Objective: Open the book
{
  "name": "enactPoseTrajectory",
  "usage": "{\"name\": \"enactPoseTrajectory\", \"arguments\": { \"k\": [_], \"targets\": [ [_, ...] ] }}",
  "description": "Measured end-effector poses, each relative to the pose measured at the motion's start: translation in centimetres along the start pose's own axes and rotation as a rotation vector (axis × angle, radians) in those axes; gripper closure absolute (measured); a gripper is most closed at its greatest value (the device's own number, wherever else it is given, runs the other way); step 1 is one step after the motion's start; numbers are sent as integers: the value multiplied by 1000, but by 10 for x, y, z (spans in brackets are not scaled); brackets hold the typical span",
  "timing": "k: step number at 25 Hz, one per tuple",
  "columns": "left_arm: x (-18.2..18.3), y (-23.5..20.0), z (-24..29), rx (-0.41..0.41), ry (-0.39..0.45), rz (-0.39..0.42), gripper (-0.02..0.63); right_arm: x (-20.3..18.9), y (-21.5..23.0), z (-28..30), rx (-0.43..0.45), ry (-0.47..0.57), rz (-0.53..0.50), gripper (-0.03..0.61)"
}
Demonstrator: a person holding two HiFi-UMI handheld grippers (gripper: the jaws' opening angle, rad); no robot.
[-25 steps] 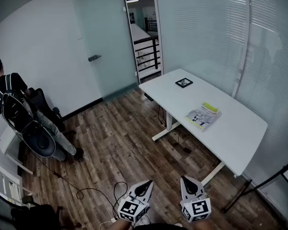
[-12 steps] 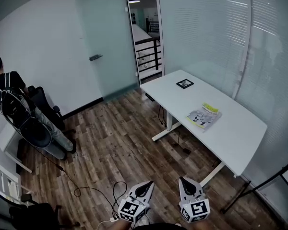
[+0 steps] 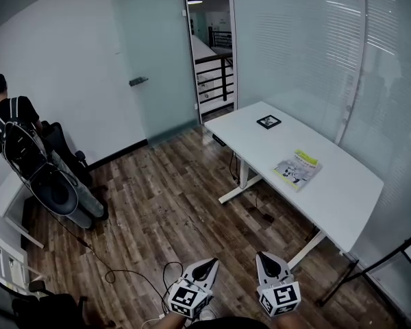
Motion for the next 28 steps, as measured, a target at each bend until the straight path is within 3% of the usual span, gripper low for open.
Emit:
{"name": "enactPoseTrajectory", "arguments": {
  "k": [14,18,24,28],
  "targets": [
    [-22,-48,-8,-99,-30,0,604,-20,-28,20,-140,-19,32,572],
    [-23,-44,8,-130,-28,-38,604,-28,-14,17,-178,-34,46,572],
    [-20,-41,44,-146,-29,-9,604,-30,17,30,-191,-37,48,572],
    [-16,-43,72,-153,-38,-32,604,-20,45,46,-192,-12,51,572]
  ]
}}
Point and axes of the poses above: the fingertips, and each gripper's own axes: z forward along the fingers, y to its right, x out of its top, the point moved 1 cm from there along -z, backward along the fingers, and after that the axes turned 3 degrees about z, right-handed, at the moved point
